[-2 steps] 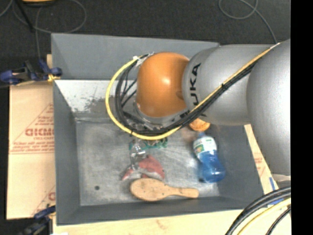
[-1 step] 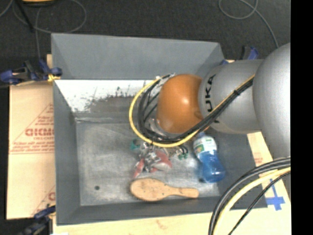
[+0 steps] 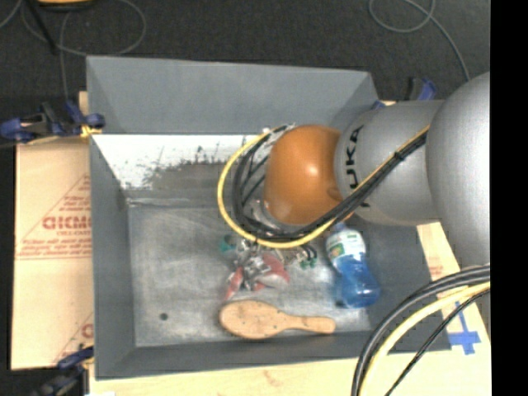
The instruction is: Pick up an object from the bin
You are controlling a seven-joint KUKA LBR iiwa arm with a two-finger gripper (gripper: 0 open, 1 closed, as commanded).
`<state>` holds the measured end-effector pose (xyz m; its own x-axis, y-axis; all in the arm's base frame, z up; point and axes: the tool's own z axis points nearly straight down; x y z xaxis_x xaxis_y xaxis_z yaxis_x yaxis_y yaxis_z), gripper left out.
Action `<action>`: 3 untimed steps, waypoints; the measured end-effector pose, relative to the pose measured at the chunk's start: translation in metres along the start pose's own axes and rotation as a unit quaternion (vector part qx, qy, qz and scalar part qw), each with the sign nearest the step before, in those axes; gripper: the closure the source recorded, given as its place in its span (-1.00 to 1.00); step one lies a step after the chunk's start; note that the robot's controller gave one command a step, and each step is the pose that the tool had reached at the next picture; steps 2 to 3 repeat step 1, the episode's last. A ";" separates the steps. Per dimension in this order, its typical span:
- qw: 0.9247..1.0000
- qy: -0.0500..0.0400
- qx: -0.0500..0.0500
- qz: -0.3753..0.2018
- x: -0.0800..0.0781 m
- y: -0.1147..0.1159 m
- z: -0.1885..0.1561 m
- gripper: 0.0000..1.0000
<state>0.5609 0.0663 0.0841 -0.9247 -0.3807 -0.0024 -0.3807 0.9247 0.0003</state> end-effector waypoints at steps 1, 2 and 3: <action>1.000 -0.002 0.001 0.014 -0.025 -0.001 -0.146 1.00; 1.000 -0.002 0.001 0.014 -0.025 -0.001 -0.146 1.00; 1.000 -0.002 0.001 0.014 -0.025 -0.001 -0.146 1.00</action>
Offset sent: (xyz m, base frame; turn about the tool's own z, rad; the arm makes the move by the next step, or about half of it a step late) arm 0.0000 0.0000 0.0000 0.0000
